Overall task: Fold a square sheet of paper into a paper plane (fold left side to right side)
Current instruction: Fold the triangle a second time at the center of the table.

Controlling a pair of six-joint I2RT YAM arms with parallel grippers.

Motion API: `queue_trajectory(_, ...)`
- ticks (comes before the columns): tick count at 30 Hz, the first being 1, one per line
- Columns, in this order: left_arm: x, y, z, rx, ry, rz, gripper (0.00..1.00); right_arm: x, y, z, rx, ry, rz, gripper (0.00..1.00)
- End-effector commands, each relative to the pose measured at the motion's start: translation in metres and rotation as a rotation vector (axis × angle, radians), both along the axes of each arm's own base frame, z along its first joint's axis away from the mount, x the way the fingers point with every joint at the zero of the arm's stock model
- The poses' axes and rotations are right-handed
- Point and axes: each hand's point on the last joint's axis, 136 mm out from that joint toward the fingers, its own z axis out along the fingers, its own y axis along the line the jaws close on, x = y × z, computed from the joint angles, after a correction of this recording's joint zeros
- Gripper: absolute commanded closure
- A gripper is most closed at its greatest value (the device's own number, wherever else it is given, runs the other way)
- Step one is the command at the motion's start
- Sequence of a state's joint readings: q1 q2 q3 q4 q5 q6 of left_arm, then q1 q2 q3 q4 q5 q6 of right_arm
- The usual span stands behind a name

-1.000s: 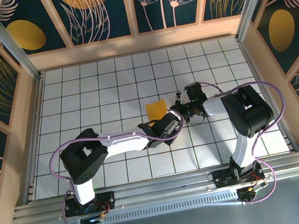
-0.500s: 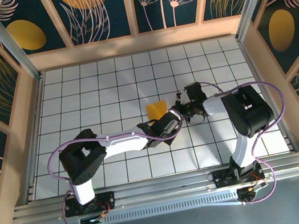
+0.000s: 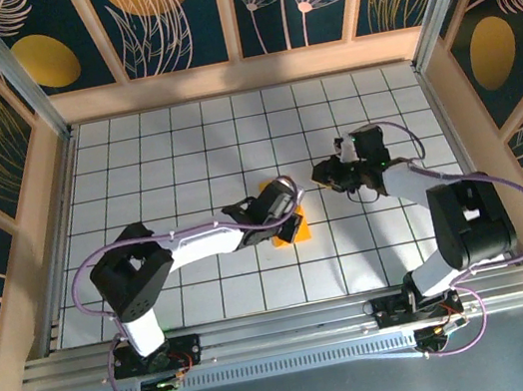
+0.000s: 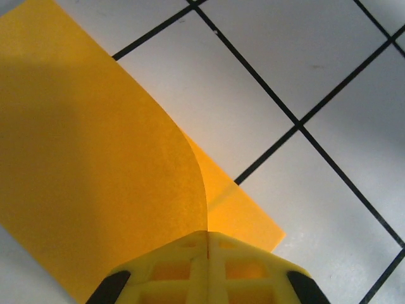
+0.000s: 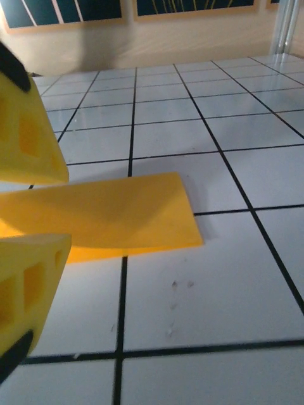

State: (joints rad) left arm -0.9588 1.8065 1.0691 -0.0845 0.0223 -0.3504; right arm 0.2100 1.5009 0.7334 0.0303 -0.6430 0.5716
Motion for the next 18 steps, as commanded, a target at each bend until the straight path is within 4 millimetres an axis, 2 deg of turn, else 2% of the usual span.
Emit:
queue_trajectory(1,-0.007,-0.007,0.006,-0.125,0.119,-0.004,1.00,-0.035,-0.008,-0.023,-0.066,0.066,0.042,0.83)
queue_trajectory(4,-0.007,-0.008,0.003,-0.176,0.191,0.006,1.00,-0.057,0.005,-0.031,-0.039,0.098,0.088,0.99)
queue_trajectory(8,-0.002,-0.004,0.002,-0.235,0.241,0.044,1.00,-0.083,0.032,-0.046,-0.050,0.137,0.161,1.00)
queue_trajectory(10,-0.001,-0.002,0.000,-0.246,0.253,0.059,1.00,-0.090,0.043,-0.053,-0.042,0.151,0.177,1.00)
queue_trajectory(18,0.002,0.006,-0.008,-0.227,0.270,0.100,1.00,-0.097,0.063,-0.078,-0.089,0.202,0.215,1.00)
